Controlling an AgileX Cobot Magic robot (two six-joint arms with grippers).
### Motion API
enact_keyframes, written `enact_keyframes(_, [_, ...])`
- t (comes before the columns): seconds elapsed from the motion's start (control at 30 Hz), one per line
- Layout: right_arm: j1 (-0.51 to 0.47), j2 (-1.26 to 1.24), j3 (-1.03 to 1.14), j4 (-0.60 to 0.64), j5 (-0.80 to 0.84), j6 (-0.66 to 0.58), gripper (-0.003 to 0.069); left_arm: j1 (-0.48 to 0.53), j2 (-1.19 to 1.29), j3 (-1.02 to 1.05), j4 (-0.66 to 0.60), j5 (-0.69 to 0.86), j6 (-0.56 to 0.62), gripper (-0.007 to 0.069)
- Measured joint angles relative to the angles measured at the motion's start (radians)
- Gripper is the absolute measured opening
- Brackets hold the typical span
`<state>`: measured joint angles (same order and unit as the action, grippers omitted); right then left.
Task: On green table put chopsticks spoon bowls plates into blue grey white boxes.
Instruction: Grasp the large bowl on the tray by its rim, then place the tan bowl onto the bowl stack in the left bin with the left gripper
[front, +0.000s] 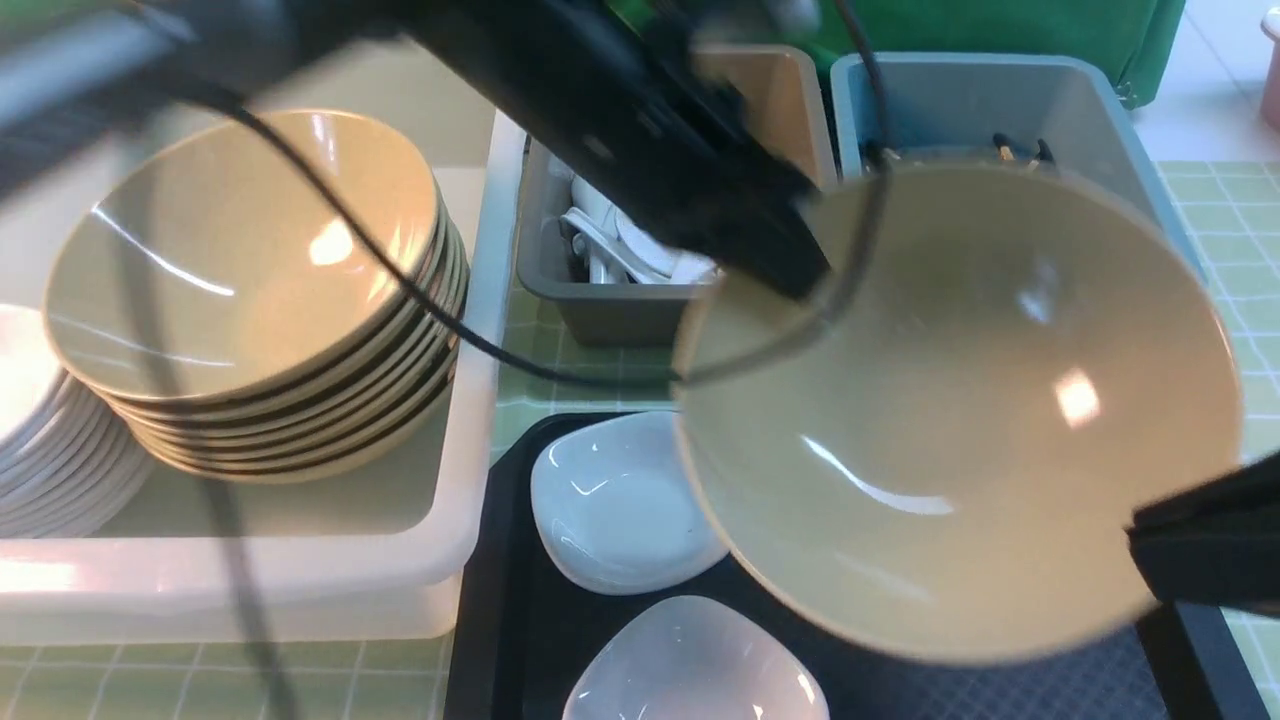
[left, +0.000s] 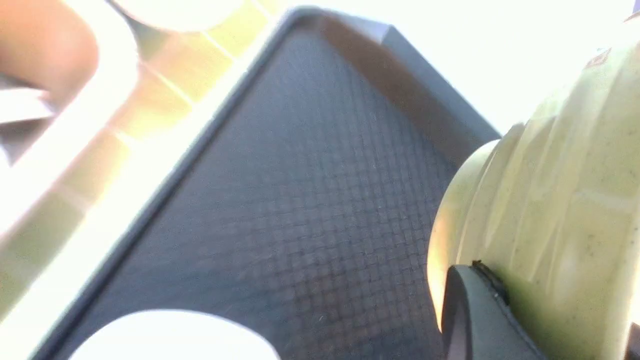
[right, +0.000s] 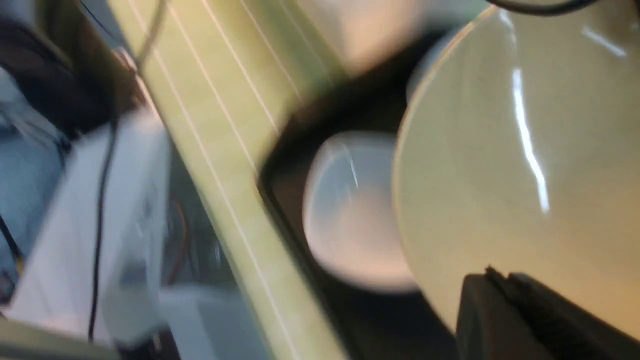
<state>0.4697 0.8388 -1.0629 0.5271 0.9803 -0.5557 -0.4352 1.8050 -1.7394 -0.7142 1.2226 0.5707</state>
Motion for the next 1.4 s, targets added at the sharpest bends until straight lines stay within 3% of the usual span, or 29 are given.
enact_keyframes(0.13, [0.0, -0.005, 0.0, 0.132, -0.094, -0.128, 0.0047, 0.155, -0.119, 0.0, 0.049, 0.021, -0.051, 0.0017])
enact_keyframes(0.23, [0.0, -0.004, 0.0, 0.142, -0.109, -0.154, 0.0047, 0.242, -0.174, 0.0, 0.092, 0.025, -0.082, 0.0017])
enact_keyframes(0.4, [0.0, 0.0, 0.001, 0.146, -0.116, -0.175, 0.0047, 0.526, -0.307, 0.047, 0.135, 0.028, -0.11, 0.0017])
enact_keyframes(0.47, [0.0, 0.0, 0.001, 0.146, -0.116, -0.179, 0.0047, 0.619, -0.333, 0.085, 0.127, 0.033, -0.114, 0.0017])
enact_keyframes(0.5, [0.0, 0.0, 0.001, 0.146, -0.116, -0.18, 0.0047, 0.713, -0.346, 0.127, 0.108, 0.036, -0.12, 0.0017])
enact_keyframes(0.57, [0.0, 0.0, 0.001, 0.146, -0.116, -0.181, 0.0047, 0.769, -0.349, 0.161, 0.086, 0.036, -0.121, 0.0017])
enact_keyframes(0.6, [0.0, 0.0, 0.002, 0.146, -0.116, -0.181, 0.0047, 0.86, -0.346, 0.237, 0.035, 0.029, -0.122, 0.0017])
enact_keyframes(0.77, [0.0, 0.001, 0.002, 0.154, -0.116, -0.193, 0.0047, 0.999, -0.343, 0.387, -0.056, -0.028, -0.122, 0.0017])
enact_keyframes(1.03, [0.0, 0.019, 0.002, 0.161, -0.129, -0.2, 0.0047, 1.007, -0.343, 0.58, -0.064, -0.213, -0.123, 0.0017])
enact_keyframes(1.4, [0.0, 0.021, 0.004, 0.161, -0.134, -0.203, 0.0047, 0.88, -0.343, 0.665, 0.009, -0.359, -0.31, 0.0022])
